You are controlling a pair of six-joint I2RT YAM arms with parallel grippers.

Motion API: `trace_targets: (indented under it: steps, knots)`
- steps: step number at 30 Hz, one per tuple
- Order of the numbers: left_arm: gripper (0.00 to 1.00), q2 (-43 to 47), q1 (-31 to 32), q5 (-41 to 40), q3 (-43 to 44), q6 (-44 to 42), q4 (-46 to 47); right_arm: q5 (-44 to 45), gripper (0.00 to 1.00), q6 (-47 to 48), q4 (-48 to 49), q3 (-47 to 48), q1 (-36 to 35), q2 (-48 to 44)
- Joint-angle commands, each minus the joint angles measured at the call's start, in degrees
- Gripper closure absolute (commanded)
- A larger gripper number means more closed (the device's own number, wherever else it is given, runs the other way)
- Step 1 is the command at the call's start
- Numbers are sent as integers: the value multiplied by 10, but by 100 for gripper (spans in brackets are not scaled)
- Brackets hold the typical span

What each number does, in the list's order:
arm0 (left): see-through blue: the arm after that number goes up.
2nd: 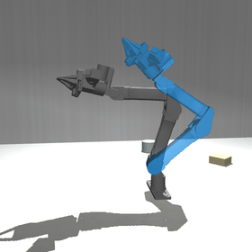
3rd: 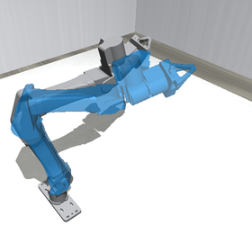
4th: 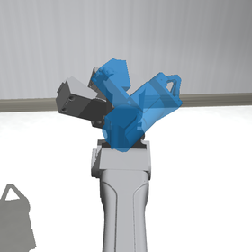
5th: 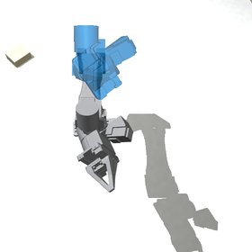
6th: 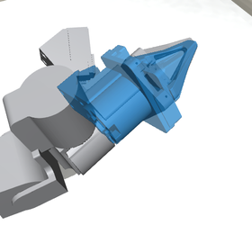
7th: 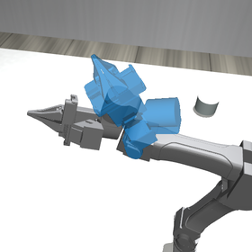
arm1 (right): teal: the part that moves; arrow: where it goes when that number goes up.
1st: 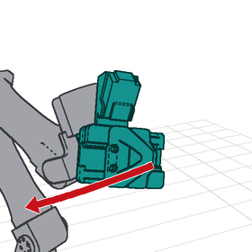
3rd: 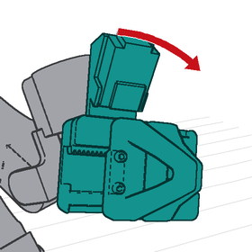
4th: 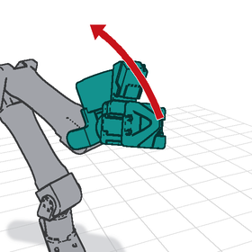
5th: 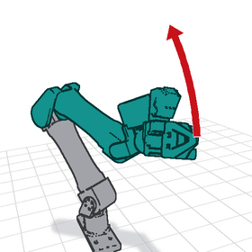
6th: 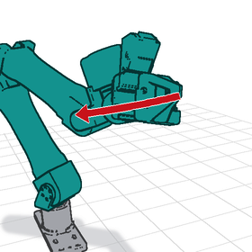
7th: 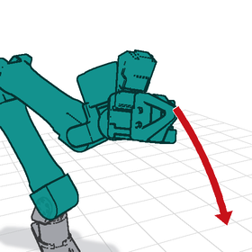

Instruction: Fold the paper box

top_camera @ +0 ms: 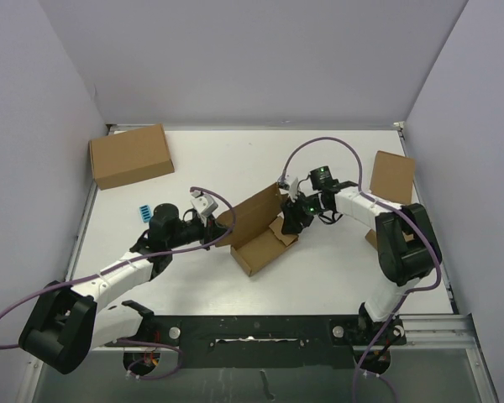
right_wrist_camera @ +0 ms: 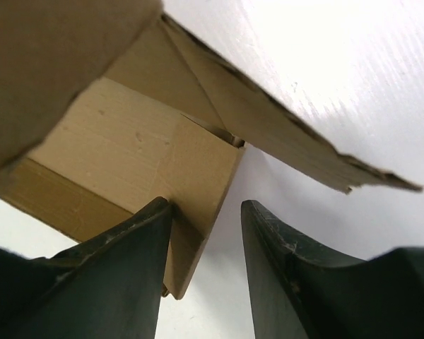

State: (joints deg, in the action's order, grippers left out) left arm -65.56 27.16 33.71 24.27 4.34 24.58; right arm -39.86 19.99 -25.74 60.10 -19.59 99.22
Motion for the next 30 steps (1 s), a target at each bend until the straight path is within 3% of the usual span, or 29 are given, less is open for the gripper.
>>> trace_targets:
  steps: [1, 19, 30]
  knots:
    - [100, 4, -3, -5, 21, 11, 41, 63, 56, 6, 14, -2, -22, -30]
    - [100, -15, -7, -36, -9, 72, 81, -75, 50, -48, 119, -71, 32, -64]
    - [100, -16, -7, -36, -12, 82, 95, -25, 58, -39, 159, -92, 14, -76]
